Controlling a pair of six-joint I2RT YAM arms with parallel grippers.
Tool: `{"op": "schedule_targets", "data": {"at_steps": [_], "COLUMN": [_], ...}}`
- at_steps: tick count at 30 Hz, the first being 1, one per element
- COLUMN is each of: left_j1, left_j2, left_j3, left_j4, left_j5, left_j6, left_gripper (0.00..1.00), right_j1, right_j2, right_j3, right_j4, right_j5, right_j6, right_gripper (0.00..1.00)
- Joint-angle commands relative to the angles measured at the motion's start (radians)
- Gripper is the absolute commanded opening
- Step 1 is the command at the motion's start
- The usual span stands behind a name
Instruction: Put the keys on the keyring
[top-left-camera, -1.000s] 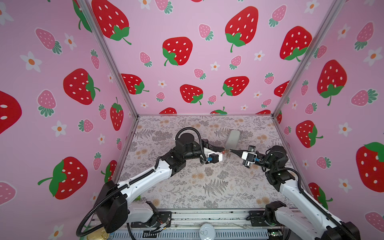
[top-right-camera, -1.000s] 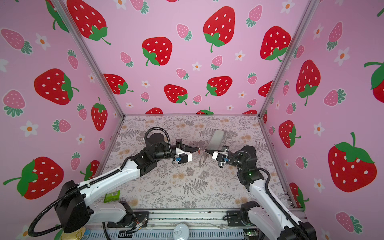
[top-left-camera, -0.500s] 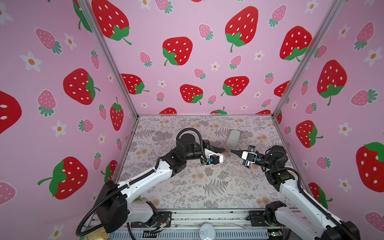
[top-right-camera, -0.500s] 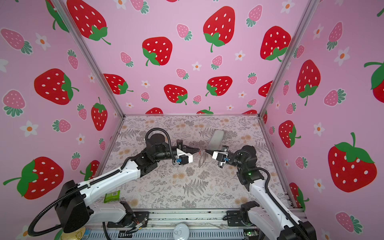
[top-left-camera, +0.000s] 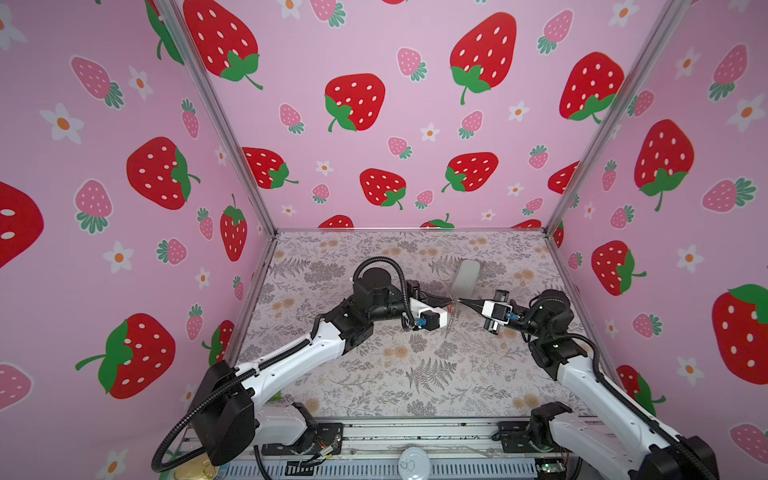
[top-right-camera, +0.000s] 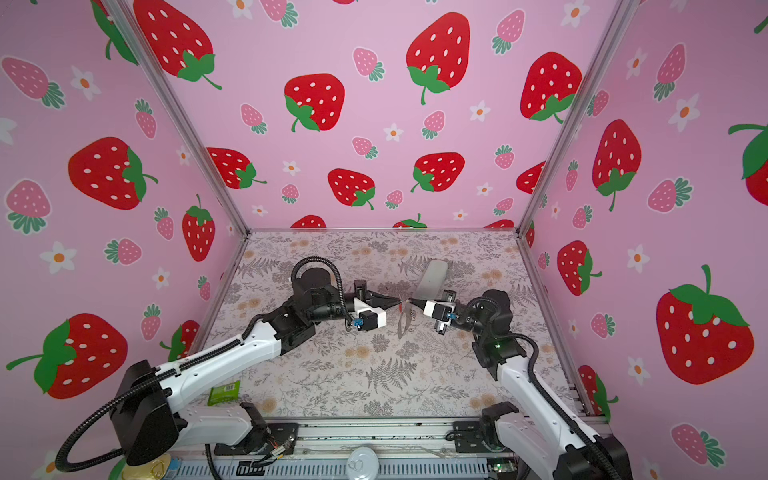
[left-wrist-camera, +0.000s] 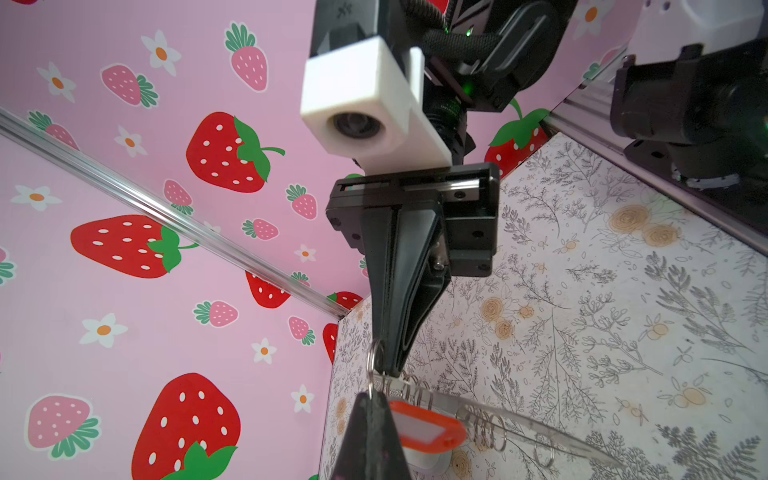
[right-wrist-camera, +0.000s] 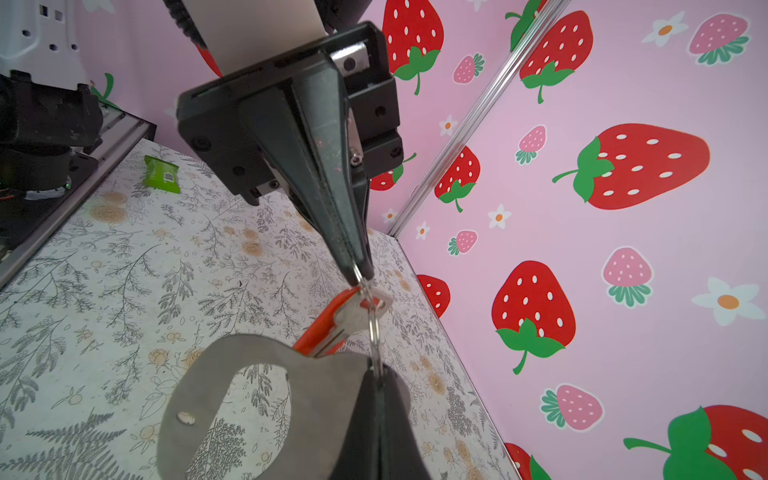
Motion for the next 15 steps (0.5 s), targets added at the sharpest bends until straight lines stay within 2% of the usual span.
{"op": "schedule_targets", "data": {"at_steps": [1, 15], "left_j1": [-0.006, -0.002], "left_j2": [-0.007, -0.002], "left_j3": [0.008, 0.009], "left_j4": [0.025, 0.021], "left_j5": [0.030, 0.014], "left_j6": [0.020, 0.015], "left_gripper": [0.00, 0.00], "right_j1": [0.004, 0.003], "right_j2": [0.002, -0.004], "right_j3": [0.032, 0.022], "right_j4": [0.034, 0.054], "right_j5": [-0.024, -0.034], "right_j6": [0.010, 0.025], "right_gripper": [0.00, 0.00]}}
